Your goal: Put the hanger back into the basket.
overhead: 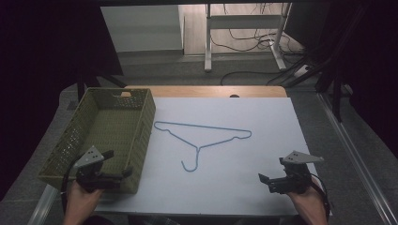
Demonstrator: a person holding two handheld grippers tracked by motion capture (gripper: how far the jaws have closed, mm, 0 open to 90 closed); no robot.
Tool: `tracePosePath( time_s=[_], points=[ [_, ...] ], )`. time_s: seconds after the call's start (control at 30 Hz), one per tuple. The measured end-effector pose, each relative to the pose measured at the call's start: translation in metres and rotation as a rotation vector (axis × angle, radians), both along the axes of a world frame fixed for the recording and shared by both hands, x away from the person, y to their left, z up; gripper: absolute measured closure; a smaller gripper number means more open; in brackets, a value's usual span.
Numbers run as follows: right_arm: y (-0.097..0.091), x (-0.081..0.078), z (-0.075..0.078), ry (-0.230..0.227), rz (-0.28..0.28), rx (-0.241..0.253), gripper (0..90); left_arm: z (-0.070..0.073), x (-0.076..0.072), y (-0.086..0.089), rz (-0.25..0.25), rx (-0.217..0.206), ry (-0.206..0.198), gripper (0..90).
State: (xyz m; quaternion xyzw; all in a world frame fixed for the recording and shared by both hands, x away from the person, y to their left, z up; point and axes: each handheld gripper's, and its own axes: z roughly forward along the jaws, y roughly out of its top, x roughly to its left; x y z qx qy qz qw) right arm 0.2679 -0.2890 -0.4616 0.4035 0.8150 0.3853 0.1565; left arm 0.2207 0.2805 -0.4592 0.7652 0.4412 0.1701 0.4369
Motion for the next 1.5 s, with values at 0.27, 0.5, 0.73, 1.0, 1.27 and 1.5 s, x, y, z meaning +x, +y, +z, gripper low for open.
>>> tracePosePath(
  time_s=[0.27, 0.5, 0.73, 1.0, 1.27, 1.5],
  points=[
    [0.0, 0.001, -0.002, 0.008, -0.02, -0.017, 0.0, 0.001, 0.0, -0.001, -0.008, -0.012, 0.035, 2.3],
    [0.004, 0.001, -0.004, 0.003, -0.022, -0.041, 0.0, 0.001, 0.0, -0.002, -0.003, 0.0, 0.023, 2.3],
    [0.005, 0.001, -0.004, 0.013, -0.025, -0.031, 0.0, 0.002, -0.001, -0.003, 0.003, 0.011, -0.007, 3.4],
    [0.005, 0.001, -0.001, 0.006, -0.026, -0.034, 0.0, 0.009, -0.003, -0.006, -0.016, -0.012, -0.042, 3.4],
    [0.005, 0.002, 0.006, -0.003, -0.007, -0.032, 0.0, 0.021, -0.004, -0.018, -0.058, -0.031, -0.055, 3.1],
    [0.011, 0.006, 0.009, 0.001, 0.015, -0.052, 0.0, 0.027, 0.001, -0.035, -0.099, -0.026, -0.046, 2.9]
  ],
)
